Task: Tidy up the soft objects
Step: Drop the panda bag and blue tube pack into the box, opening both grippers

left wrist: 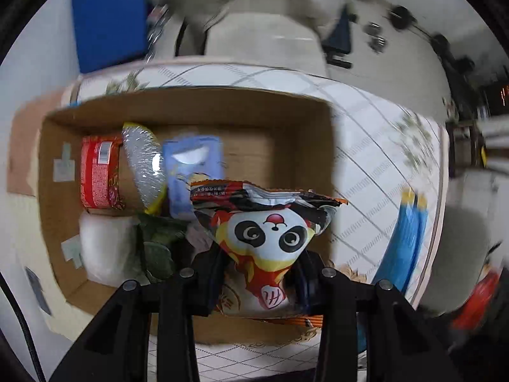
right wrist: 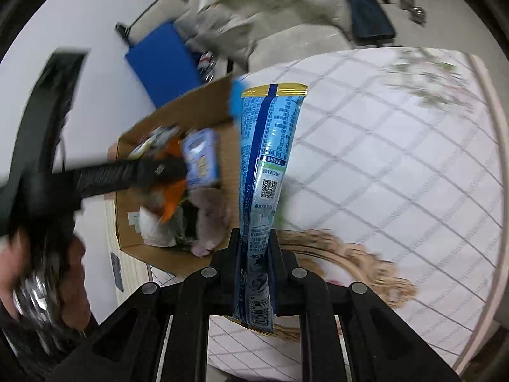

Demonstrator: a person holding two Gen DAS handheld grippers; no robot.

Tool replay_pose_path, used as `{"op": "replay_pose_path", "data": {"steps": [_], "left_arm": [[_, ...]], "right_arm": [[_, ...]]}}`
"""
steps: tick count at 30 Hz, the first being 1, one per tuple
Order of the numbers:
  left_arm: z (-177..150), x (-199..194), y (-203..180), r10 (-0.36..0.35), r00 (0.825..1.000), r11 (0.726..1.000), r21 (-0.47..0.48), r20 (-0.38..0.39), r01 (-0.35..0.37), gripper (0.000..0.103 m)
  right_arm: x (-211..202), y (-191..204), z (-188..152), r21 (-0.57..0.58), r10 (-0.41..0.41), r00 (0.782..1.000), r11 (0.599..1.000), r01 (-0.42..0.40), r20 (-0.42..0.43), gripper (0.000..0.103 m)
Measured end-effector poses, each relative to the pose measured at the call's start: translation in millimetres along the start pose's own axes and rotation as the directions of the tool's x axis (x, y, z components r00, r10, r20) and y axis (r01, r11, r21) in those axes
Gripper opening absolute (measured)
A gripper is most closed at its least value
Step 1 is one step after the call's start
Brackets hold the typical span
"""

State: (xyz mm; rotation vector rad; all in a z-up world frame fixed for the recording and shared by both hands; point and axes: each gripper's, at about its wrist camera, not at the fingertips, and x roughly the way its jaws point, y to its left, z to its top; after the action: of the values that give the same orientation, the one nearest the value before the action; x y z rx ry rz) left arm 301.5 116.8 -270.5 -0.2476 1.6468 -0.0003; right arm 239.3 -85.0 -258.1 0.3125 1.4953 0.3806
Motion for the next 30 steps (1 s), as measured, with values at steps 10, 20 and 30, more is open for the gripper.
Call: {"op": "replay_pose_path", "data": {"steps": [10, 20, 30], "left_arm": [[43, 48, 20, -0.061, 0.992, 0.998, 0.025, -0.113, 0.064, 0.035], [50, 51, 19, -0.059, 0.992, 0.997, 0.041, -0.115, 0.064, 0.063], [29, -1, 29, -0.018, 1.000, 0.997, 0.077, 0.022, 0.016, 0.072]], "right_arm": [[74, 47, 18, 0.033, -0.105, 0.993, 0.994, 0.107, -0.056, 0.015], [87, 47, 25, 0.018, -0.180, 0.979, 0.983, 0.182, -0.100, 0.045], [67, 56, 19, 0.007, -0.182, 0.978, 0.983, 0.183, -0.100, 0.063]]}}
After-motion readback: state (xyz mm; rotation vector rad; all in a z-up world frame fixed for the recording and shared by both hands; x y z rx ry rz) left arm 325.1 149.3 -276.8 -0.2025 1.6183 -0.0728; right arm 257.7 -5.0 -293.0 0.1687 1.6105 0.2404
